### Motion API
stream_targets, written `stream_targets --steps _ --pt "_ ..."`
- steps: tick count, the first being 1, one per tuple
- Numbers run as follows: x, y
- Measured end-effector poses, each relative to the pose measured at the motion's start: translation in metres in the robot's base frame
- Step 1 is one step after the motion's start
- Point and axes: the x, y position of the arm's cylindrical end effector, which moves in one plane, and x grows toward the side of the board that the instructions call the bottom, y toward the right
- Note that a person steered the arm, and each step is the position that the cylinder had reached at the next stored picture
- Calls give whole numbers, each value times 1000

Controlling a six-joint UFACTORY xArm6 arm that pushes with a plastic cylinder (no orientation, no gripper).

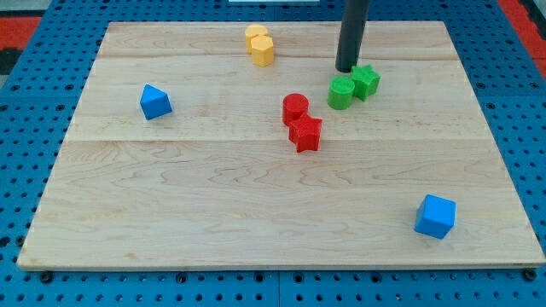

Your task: Push the green circle horizontally right to the red star

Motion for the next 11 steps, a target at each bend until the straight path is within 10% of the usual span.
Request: stream_targets --steps 3,8,11 --pt "3 -30" --pt "153 22" --pt "86 27"
